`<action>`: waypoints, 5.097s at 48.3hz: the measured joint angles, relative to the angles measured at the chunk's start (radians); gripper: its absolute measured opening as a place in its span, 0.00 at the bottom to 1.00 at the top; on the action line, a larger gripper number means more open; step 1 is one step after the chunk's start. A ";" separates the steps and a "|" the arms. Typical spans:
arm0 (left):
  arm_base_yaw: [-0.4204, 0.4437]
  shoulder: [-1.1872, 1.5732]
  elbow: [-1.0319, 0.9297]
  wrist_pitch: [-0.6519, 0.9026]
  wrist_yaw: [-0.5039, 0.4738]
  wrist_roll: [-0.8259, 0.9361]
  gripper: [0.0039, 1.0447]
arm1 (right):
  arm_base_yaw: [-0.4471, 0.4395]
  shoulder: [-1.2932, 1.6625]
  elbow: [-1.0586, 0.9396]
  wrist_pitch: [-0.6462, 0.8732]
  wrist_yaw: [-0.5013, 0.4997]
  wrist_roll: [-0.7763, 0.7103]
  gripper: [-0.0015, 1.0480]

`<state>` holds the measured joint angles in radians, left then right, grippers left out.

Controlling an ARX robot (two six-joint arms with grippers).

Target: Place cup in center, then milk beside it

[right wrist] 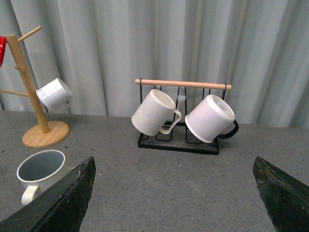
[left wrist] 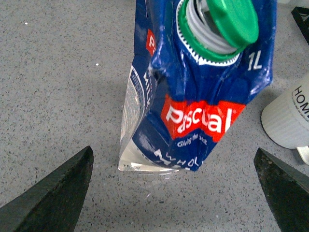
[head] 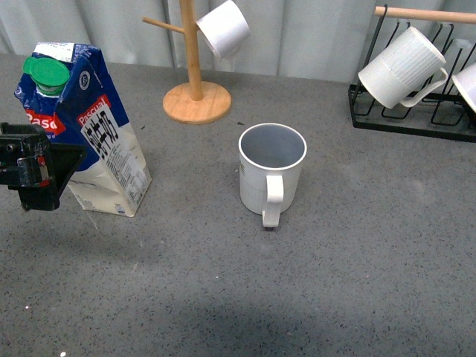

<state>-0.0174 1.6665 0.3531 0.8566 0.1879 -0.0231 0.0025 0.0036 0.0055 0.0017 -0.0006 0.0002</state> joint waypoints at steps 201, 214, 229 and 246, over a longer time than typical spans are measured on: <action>0.015 -1.163 -0.333 -0.358 -0.190 0.016 0.04 | 0.000 0.000 0.000 0.000 -0.001 0.000 0.91; 0.015 -1.319 -0.334 -0.506 -0.190 0.016 0.04 | 0.000 0.000 0.000 0.000 -0.001 0.000 0.91; 0.015 -1.429 -0.334 -0.615 -0.190 0.016 0.04 | 0.000 0.000 0.000 0.000 -0.001 0.000 0.91; 0.015 -1.641 -0.333 -0.847 -0.188 0.017 0.04 | 0.000 0.000 0.000 0.000 0.000 0.000 0.91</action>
<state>-0.0025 0.0250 0.0196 0.0097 0.0002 -0.0063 0.0025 0.0036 0.0055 0.0013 -0.0006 0.0002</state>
